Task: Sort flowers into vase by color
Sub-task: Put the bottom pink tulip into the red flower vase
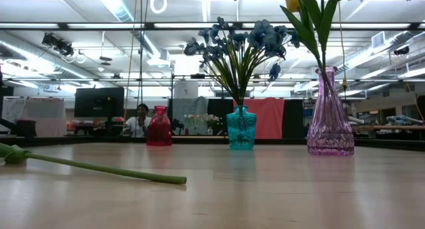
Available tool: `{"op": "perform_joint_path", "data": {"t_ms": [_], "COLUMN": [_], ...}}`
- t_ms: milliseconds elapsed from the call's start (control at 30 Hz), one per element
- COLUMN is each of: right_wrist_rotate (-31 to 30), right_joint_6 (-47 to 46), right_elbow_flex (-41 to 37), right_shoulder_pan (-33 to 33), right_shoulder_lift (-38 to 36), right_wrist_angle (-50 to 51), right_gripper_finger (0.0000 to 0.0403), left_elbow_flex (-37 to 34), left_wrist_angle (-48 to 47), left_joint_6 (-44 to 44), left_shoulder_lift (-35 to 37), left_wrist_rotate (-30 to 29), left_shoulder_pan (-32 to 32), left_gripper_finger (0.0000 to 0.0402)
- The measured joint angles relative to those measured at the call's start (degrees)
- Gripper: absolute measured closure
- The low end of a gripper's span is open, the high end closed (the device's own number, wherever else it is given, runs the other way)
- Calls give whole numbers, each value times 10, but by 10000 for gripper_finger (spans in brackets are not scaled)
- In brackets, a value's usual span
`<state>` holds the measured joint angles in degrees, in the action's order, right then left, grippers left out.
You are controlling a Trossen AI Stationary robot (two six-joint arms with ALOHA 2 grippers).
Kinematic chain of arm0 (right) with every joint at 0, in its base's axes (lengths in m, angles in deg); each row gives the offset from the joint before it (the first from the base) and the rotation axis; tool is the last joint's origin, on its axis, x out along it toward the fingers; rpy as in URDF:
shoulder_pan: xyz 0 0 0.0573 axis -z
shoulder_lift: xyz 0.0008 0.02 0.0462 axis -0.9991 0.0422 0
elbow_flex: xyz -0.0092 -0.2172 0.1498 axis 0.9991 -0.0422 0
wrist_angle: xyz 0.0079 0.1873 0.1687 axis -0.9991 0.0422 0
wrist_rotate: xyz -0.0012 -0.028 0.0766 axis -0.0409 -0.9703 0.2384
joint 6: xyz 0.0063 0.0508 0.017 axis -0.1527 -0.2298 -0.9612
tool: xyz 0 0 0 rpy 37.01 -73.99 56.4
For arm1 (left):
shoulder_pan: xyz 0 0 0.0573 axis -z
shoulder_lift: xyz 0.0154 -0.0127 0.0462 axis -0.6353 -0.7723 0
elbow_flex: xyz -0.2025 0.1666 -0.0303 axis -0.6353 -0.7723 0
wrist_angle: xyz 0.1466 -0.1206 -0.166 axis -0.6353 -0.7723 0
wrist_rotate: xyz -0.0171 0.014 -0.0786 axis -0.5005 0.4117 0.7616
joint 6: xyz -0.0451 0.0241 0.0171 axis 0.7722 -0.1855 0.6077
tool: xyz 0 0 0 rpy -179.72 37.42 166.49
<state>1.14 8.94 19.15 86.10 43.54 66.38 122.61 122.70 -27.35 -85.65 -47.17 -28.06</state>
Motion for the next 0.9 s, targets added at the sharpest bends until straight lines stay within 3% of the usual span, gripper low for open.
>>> {"op": "perform_joint_path", "data": {"t_ms": [400, 600, 900], "right_wrist_rotate": [-15, -65, -64], "right_joint_6": [10, 30, 37], "right_elbow_flex": [-49, -50, -50], "right_shoulder_pan": [-25, -37, -48], "right_shoulder_lift": [-4, -13, -41], "right_wrist_angle": [-69, -72, -80], "right_gripper_finger": [396, 396, 396], "left_elbow_flex": [10, 11, 11], "left_wrist_angle": [-1, -32, -42], "left_joint_6": [-5, -3, 1], "left_shoulder_lift": [0, 0, 0], "left_wrist_rotate": [-12, -18, -22], "left_shoulder_pan": [-1, 5, 7], "left_gripper_finger": [254, 254, 254]}}
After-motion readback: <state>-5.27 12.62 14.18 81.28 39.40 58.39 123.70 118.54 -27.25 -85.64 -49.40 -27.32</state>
